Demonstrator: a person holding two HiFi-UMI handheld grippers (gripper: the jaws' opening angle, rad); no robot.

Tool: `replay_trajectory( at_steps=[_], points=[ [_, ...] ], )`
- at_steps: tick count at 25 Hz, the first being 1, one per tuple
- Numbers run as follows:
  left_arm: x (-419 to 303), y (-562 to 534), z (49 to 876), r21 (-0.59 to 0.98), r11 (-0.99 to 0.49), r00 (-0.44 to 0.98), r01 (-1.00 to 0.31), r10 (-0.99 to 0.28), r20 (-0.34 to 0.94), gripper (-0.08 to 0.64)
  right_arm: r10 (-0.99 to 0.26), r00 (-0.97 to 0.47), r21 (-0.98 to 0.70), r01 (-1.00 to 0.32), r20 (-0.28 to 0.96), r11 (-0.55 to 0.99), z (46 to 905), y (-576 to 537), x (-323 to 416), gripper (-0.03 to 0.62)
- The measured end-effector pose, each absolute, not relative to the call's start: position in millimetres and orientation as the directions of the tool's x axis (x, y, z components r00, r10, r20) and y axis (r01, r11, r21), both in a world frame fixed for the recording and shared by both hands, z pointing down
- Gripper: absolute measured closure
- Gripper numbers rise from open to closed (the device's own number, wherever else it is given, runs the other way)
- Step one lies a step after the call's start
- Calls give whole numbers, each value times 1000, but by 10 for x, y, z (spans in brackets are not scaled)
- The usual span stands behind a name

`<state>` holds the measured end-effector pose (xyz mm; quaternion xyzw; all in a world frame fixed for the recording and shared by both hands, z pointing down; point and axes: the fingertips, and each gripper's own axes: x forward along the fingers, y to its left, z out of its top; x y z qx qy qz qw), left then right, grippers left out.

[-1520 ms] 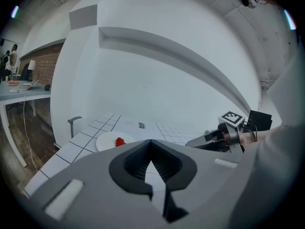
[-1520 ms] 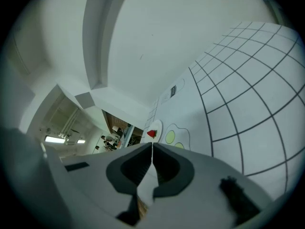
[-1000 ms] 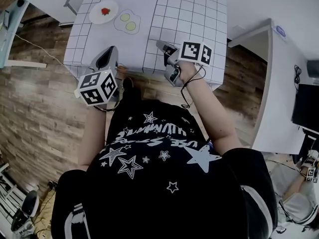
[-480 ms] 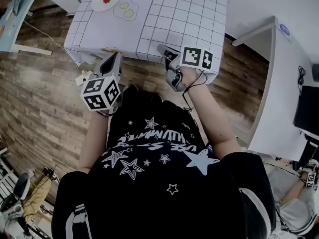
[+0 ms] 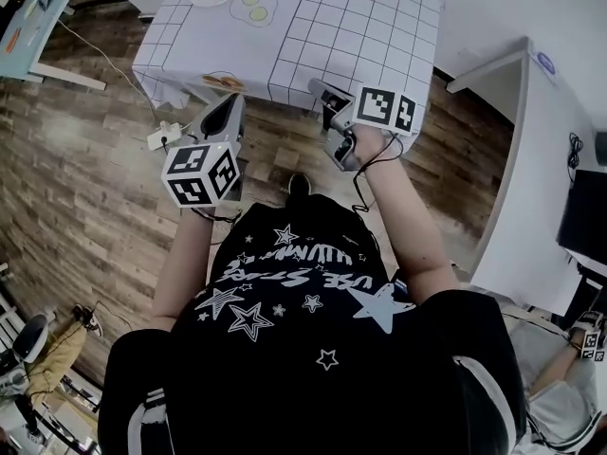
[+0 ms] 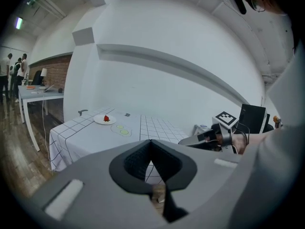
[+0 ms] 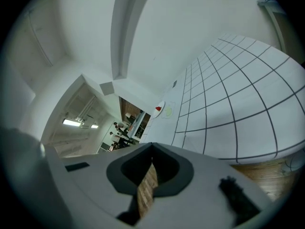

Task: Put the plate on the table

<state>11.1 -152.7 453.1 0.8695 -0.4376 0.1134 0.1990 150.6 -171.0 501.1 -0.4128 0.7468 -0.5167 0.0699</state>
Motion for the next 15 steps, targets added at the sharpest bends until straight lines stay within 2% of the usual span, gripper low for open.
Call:
replay_trajectory(
  at_steps=[9,15],
  points=[
    [-237,-804,4484,266,-512,577,-816,-743,339,551,-667,-678,-762,-596,309,253,4783,-1068,1106,579],
    [-305,-398,4374,291,-489,567,-822,-750,341,551,-643,-697,-760,-592,317,268,4663,-660,1000,580]
  ],
)
